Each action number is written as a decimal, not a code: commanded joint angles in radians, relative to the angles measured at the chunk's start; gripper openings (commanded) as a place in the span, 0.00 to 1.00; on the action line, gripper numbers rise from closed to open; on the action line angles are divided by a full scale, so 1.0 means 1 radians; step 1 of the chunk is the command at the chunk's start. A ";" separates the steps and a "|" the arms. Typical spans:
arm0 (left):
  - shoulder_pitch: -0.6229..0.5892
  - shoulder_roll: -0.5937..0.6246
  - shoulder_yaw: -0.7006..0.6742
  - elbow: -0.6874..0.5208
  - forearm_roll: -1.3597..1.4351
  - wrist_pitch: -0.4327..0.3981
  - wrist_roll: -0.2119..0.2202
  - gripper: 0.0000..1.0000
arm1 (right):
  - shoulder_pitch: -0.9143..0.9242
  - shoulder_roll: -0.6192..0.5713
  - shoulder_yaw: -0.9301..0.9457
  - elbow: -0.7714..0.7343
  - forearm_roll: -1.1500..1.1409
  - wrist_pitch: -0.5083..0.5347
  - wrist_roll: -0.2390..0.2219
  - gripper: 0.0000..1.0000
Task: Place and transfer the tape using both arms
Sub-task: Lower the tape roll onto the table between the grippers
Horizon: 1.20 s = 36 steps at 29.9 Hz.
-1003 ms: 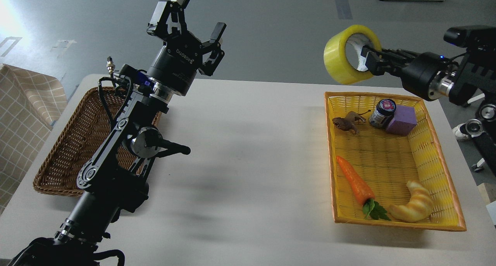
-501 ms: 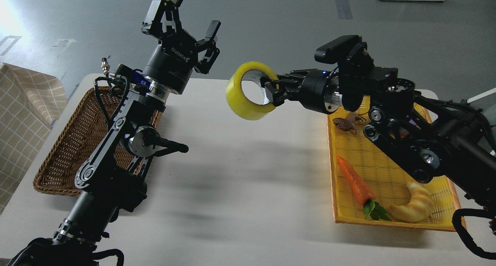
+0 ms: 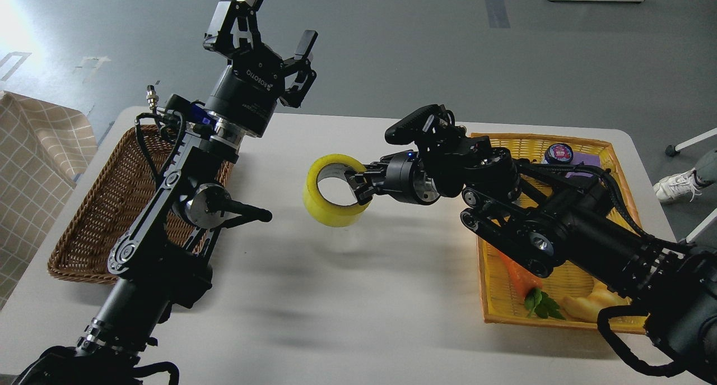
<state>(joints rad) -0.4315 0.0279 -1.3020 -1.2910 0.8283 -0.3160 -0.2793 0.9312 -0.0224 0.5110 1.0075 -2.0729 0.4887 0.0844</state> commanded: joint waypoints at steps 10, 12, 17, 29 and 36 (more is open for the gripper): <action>0.023 -0.003 0.000 -0.004 0.002 0.000 -0.001 0.98 | -0.057 0.022 0.000 -0.040 -0.015 0.000 0.000 0.00; 0.025 -0.003 0.000 -0.004 0.000 0.000 -0.001 0.98 | -0.063 0.022 0.000 -0.047 -0.015 0.000 0.000 0.00; 0.025 -0.003 0.000 -0.004 0.000 0.000 -0.001 0.98 | -0.077 0.022 -0.002 -0.052 -0.015 0.000 0.000 0.01; 0.025 -0.003 -0.002 -0.007 0.002 0.000 -0.001 0.98 | -0.106 0.022 -0.002 -0.055 -0.016 0.000 -0.002 0.02; 0.025 -0.003 -0.002 -0.005 0.002 0.000 -0.001 0.98 | -0.117 0.022 -0.002 -0.063 -0.018 0.000 -0.003 0.03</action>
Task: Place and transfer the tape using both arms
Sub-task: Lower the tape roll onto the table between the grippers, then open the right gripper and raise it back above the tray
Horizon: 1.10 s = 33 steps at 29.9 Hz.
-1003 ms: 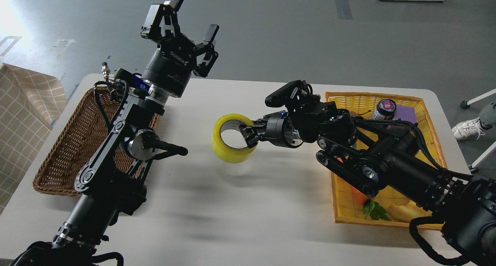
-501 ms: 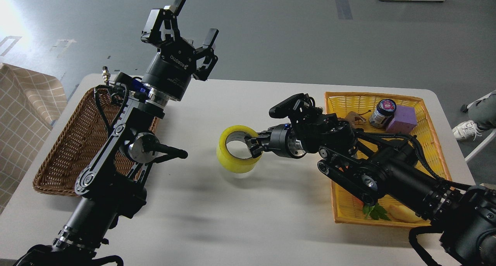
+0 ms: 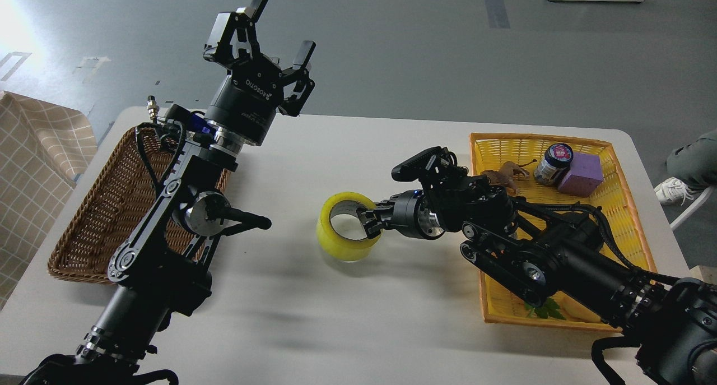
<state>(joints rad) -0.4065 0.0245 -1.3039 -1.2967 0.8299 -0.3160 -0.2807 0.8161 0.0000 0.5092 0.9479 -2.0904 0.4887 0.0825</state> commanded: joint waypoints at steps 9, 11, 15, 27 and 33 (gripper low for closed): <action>0.000 0.000 -0.008 0.000 -0.002 0.000 0.000 0.98 | -0.005 0.000 0.000 -0.005 0.001 0.000 0.000 0.14; -0.002 0.002 -0.008 0.000 -0.002 0.000 0.000 0.98 | -0.005 0.000 0.000 -0.006 0.001 0.000 -0.001 0.18; -0.002 0.000 -0.009 0.000 -0.002 0.002 0.000 0.98 | -0.008 0.000 0.005 -0.015 0.001 0.000 -0.001 0.25; 0.000 -0.002 -0.034 -0.001 -0.003 0.002 0.000 0.98 | -0.037 0.000 0.097 -0.035 0.006 0.000 0.002 0.66; -0.002 0.000 -0.035 -0.001 -0.003 0.000 0.000 0.98 | -0.017 0.000 0.135 -0.029 0.007 0.000 0.002 0.88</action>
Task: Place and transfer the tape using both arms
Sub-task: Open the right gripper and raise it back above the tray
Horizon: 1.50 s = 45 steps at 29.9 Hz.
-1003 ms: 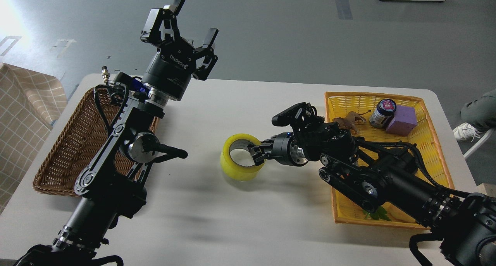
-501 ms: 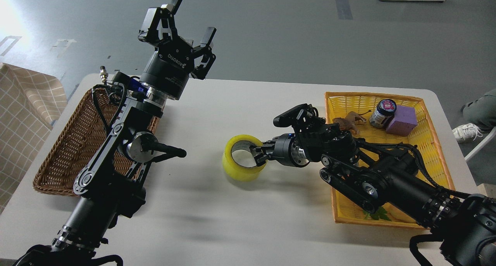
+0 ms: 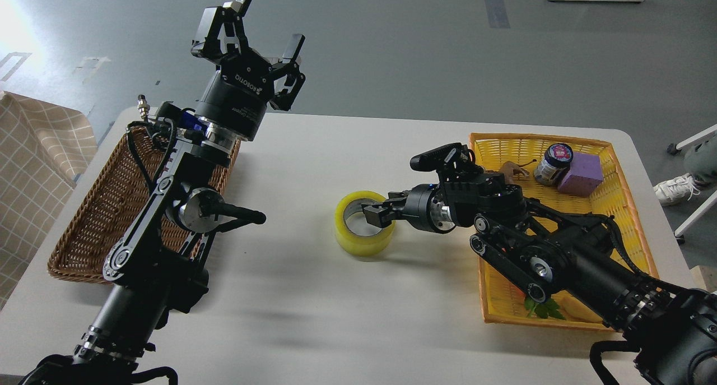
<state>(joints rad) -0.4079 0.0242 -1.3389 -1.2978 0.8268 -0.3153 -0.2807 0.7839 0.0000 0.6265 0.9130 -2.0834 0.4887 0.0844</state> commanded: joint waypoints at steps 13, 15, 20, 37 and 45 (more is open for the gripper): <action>-0.002 0.000 0.001 0.002 0.002 0.004 0.000 0.98 | 0.036 0.000 0.281 0.260 0.028 -0.075 -0.002 0.98; 0.000 0.005 0.003 0.000 0.002 0.002 0.000 0.98 | -0.015 0.000 0.344 0.328 0.087 -0.075 -0.002 1.00; 0.001 0.006 0.006 -0.003 0.000 -0.004 0.011 0.98 | -0.090 -0.052 0.459 0.449 0.262 -0.071 0.000 1.00; 0.001 0.016 0.018 -0.008 0.005 -0.045 0.000 0.98 | -0.334 -0.180 0.791 0.642 0.853 -0.059 0.106 1.00; 0.020 0.017 0.018 -0.012 0.008 -0.071 -0.018 0.98 | -0.403 -0.105 0.927 0.641 1.089 -0.078 0.103 1.00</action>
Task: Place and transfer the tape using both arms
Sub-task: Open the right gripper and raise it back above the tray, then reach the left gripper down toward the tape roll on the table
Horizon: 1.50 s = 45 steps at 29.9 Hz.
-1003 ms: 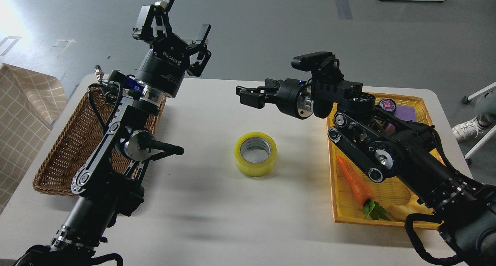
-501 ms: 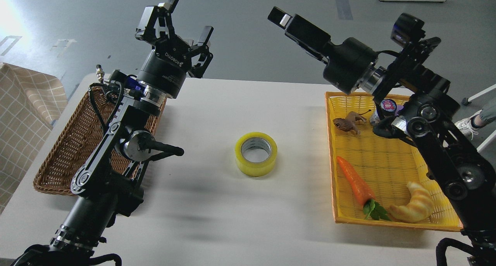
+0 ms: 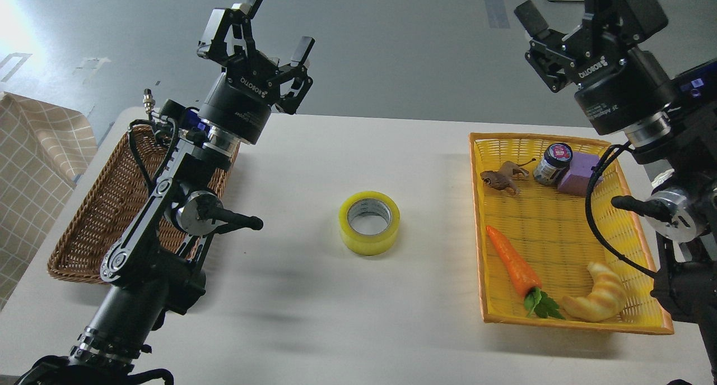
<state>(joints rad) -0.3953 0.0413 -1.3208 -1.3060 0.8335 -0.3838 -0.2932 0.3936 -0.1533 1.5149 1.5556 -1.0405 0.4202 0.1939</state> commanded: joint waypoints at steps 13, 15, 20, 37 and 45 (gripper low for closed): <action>0.010 -0.017 -0.015 -0.004 -0.010 -0.063 -0.037 0.98 | -0.073 0.113 0.036 0.037 0.048 -0.060 -0.033 1.00; 0.010 -0.020 -0.018 -0.004 -0.019 -0.055 -0.035 0.98 | -0.073 0.113 0.034 0.037 0.048 -0.060 -0.037 1.00; -0.003 -0.001 0.002 -0.004 -0.071 0.022 -0.004 0.98 | -0.062 0.112 0.002 0.037 0.046 -0.060 -0.045 1.00; -0.126 0.129 0.190 -0.081 0.621 0.278 0.080 0.98 | -0.044 0.100 -0.006 0.038 0.046 -0.060 -0.070 1.00; -0.123 0.164 0.379 -0.092 0.982 0.284 0.082 0.98 | -0.030 0.098 -0.002 0.038 0.046 -0.061 -0.070 1.00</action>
<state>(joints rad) -0.5246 0.1984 -0.9877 -1.4057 1.5938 -0.1028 -0.2140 0.3618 -0.0551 1.5097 1.5939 -0.9951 0.3595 0.1241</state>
